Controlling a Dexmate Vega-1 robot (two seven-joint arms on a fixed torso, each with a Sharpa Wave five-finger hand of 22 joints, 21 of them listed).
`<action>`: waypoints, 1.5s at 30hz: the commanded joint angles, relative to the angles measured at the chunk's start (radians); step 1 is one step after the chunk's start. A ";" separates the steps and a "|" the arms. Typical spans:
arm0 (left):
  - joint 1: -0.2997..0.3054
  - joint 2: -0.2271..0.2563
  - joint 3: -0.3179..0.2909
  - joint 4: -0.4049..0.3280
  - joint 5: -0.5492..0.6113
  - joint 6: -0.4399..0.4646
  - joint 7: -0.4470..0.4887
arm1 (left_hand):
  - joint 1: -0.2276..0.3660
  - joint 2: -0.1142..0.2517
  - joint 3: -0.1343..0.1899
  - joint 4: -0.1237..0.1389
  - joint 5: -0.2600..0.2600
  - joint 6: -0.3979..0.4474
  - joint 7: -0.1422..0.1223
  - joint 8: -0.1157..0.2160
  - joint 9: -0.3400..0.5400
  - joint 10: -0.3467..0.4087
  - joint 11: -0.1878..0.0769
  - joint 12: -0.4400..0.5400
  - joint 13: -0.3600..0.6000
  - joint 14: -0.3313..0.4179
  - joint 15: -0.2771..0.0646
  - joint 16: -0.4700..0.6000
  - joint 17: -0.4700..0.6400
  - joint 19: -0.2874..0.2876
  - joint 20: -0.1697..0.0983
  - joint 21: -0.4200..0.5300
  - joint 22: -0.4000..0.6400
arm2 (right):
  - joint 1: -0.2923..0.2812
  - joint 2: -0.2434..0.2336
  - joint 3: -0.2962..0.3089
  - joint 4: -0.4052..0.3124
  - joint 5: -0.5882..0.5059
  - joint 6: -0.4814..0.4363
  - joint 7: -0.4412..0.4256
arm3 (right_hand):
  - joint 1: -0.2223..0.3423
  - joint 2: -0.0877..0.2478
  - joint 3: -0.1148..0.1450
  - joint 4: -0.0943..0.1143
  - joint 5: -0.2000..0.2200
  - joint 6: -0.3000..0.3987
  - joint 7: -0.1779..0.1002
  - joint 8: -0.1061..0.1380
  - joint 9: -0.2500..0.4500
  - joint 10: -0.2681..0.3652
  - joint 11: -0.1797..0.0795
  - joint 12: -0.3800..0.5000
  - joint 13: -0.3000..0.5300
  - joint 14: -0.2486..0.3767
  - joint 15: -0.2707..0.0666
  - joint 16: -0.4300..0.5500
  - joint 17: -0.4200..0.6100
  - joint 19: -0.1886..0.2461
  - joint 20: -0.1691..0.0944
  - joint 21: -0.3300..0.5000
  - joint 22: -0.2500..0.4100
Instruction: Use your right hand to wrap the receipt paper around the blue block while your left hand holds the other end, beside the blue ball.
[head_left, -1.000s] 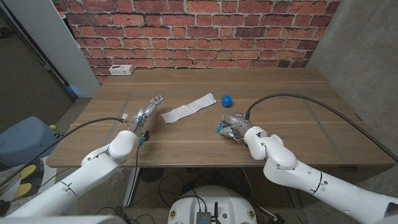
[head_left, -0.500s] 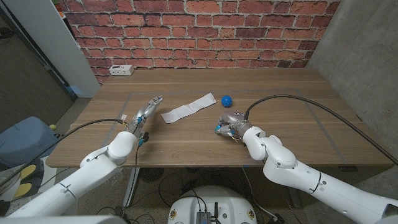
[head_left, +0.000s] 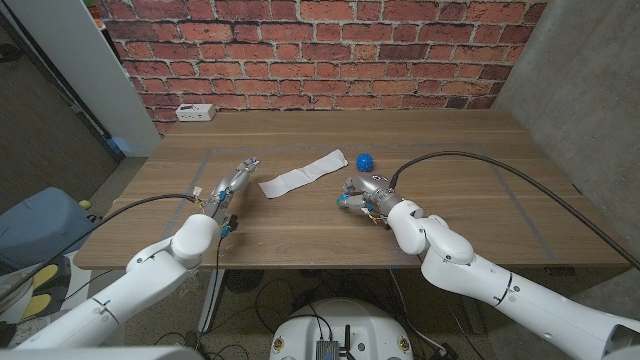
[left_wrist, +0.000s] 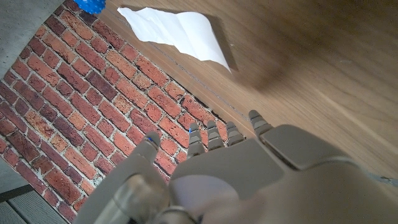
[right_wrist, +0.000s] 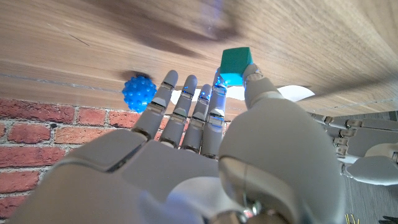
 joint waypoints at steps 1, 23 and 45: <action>0.024 -0.008 -0.017 -0.015 -0.013 0.029 0.032 | -0.003 0.006 0.004 0.003 0.004 0.006 -0.003 -0.004 0.006 0.006 -0.004 0.000 0.004 0.005 0.000 -0.002 0.003 0.002 0.009 -0.004 0.005 | 0.037 0.038 -0.001 0.070 0.033 0.119 -0.081 | 0.037 0.037 0.005 0.005 -0.003 0.040 -0.035 0.028 0.017 0.010 -0.003 0.002 0.003 0.011 -0.120 0.003 0.001 0.007 -0.005 0.004 0.006; 0.007 0.010 -0.025 -0.019 -0.039 0.062 0.009 | 0.007 0.017 0.013 0.001 0.005 0.042 0.011 0.004 0.006 0.079 0.016 0.020 0.004 0.070 0.020 0.012 0.002 0.030 0.020 0.000 0.004 | 0.173 0.130 -0.040 0.260 0.057 0.309 -0.106 | 0.039 0.038 0.003 0.007 -0.011 0.040 -0.037 0.032 0.018 0.019 -0.004 0.000 0.004 0.015 -0.122 0.000 -0.001 0.009 -0.008 0.007 0.007; -0.036 0.022 -0.005 -0.015 -0.037 0.100 -0.008 | 0.006 0.014 0.015 0.006 0.004 0.178 0.064 0.027 0.006 0.192 0.041 0.041 0.005 0.133 0.025 0.012 0.002 0.057 0.035 0.001 0.002 | 0.277 0.249 -0.080 0.474 0.104 0.423 -0.159 | 0.041 0.038 0.000 0.008 -0.016 0.041 -0.037 0.035 0.019 0.026 -0.003 -0.003 0.004 0.016 -0.123 -0.003 -0.002 0.009 -0.008 0.008 0.007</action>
